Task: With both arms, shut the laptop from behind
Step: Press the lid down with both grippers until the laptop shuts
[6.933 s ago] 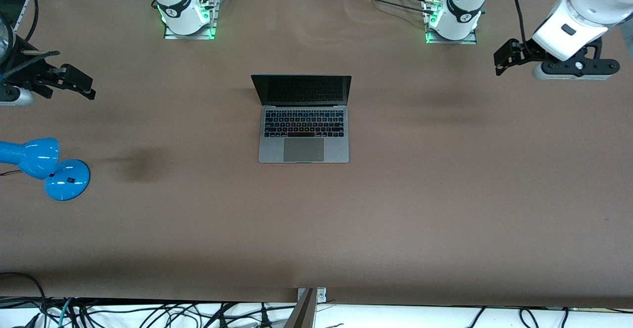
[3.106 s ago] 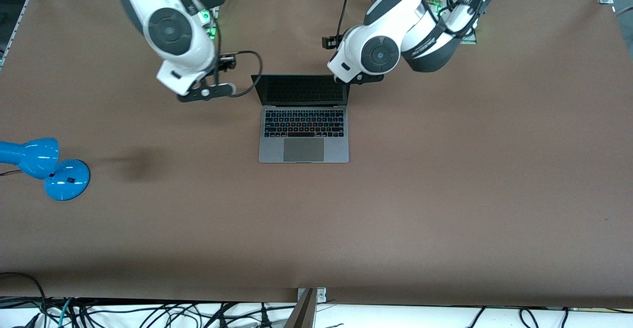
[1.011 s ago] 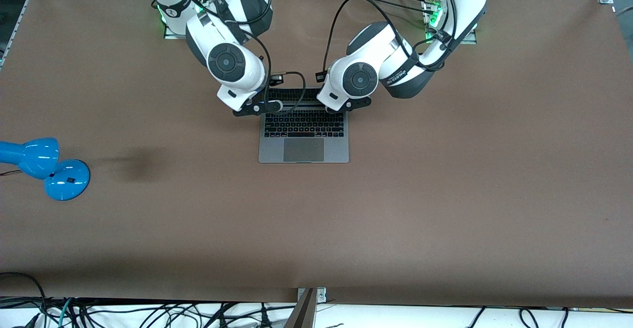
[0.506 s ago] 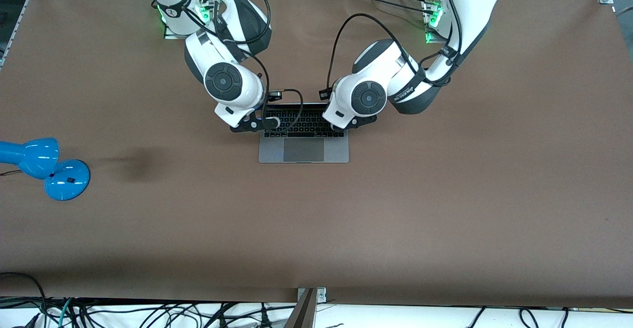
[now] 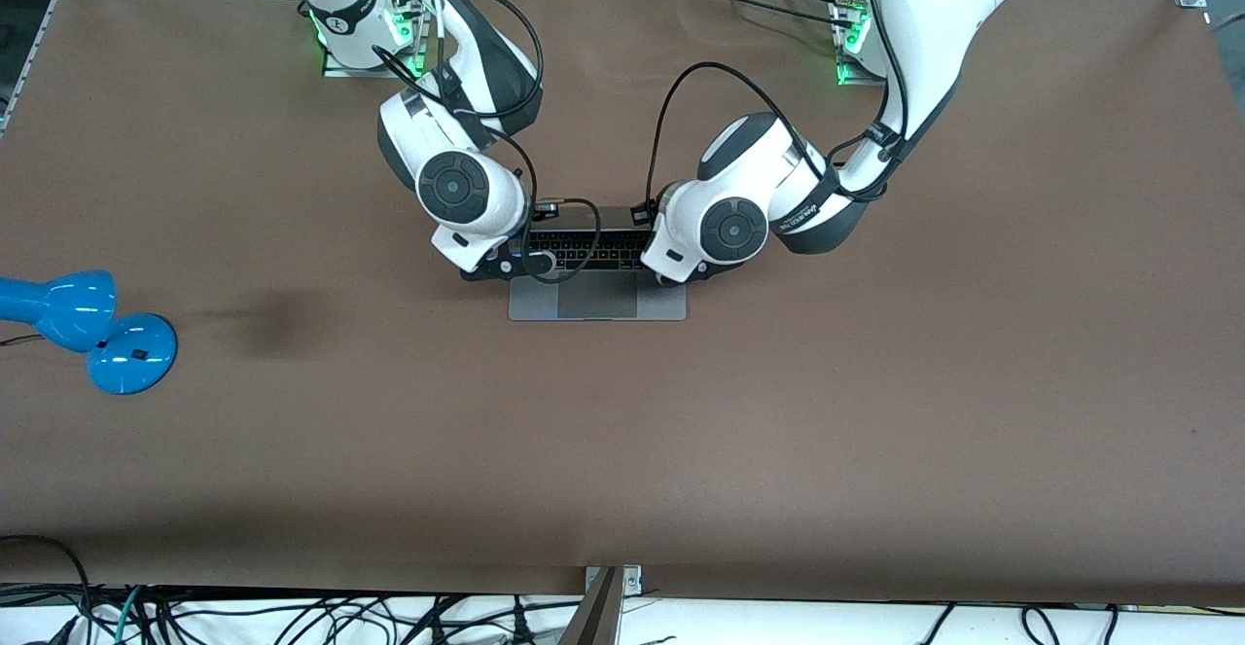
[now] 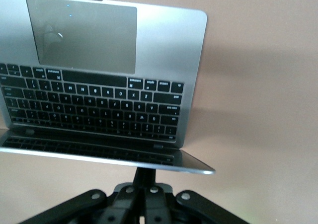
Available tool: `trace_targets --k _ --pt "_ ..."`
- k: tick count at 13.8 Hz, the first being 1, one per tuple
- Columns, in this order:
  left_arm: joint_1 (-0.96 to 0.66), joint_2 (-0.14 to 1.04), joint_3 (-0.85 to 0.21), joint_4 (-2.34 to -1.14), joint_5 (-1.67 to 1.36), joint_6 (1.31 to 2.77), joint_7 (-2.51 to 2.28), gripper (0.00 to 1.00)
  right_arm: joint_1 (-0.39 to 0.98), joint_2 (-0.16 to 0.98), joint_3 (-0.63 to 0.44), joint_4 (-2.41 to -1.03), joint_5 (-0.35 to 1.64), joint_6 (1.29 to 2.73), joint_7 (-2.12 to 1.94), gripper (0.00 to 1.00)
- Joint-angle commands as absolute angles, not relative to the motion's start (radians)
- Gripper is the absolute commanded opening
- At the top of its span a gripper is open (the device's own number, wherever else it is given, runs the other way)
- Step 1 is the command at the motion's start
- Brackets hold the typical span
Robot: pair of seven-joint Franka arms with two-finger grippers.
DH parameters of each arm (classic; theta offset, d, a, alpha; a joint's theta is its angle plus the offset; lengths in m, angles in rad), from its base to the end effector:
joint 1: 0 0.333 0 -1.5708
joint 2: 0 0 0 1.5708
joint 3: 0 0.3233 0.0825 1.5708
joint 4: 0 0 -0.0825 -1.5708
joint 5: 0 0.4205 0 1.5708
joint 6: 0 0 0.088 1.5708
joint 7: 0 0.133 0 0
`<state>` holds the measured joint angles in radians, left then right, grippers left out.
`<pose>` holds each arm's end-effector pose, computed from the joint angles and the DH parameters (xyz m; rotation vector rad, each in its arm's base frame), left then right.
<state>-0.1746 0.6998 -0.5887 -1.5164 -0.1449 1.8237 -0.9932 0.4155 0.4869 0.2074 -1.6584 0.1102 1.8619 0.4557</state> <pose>0.5300 -0.4572 0.2574 2.8634 0.5028 -0.8613 0.5439 0.3919 0.2764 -3.0622 -0.1696 0.5229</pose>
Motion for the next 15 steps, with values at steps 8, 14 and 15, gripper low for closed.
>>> trace_targets --k 8,14,15 --pt "-0.189 0.805 -0.558 -1.447 -0.074 1.896 -0.999 0.00 0.403 0.594 0.192 -1.585 0.075 1.965 0.443 0.00" --pt "-0.204 0.876 -0.545 -1.399 -0.040 1.899 -1.002 0.00 0.405 0.649 0.181 -1.583 0.041 2.052 0.443 0.00" --pt "-0.209 0.885 -0.543 -1.394 -0.029 1.899 -1.005 0.00 0.405 0.663 0.179 -1.583 0.041 2.074 0.443 0.00"
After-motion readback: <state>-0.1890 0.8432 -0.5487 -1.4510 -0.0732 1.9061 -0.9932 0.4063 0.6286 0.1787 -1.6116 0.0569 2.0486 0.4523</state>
